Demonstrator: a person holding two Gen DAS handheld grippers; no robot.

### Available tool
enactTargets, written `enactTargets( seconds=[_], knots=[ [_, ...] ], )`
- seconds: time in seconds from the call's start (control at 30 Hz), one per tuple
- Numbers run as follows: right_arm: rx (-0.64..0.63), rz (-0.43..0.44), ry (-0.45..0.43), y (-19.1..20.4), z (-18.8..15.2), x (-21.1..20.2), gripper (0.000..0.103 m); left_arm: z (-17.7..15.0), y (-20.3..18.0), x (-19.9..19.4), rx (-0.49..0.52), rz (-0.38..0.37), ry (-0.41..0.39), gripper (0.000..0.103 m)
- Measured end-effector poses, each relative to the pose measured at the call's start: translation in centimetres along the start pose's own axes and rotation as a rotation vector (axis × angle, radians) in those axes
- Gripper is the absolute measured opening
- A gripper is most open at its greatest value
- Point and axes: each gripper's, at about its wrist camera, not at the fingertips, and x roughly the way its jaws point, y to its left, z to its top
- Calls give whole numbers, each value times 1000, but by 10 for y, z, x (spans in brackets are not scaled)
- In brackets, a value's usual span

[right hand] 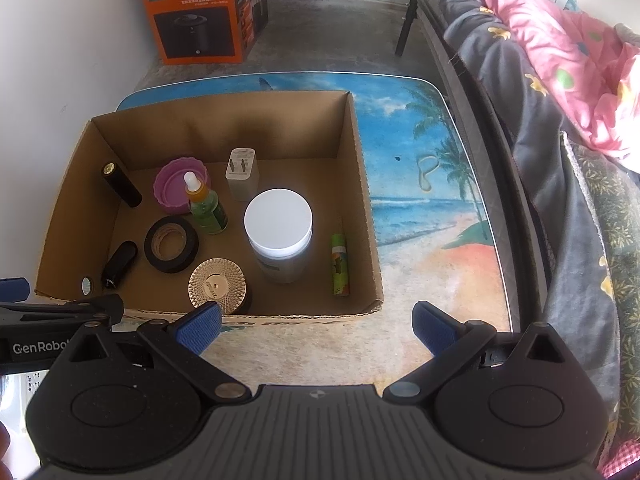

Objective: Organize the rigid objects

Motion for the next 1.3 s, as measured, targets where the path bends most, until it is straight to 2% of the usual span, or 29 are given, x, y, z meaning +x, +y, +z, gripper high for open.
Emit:
enactTargets(
  seconds=[1.3],
  knots=[
    [-8, 1, 3, -4, 3, 4, 103, 3, -4, 5, -2, 5, 15, 102]
  ],
)
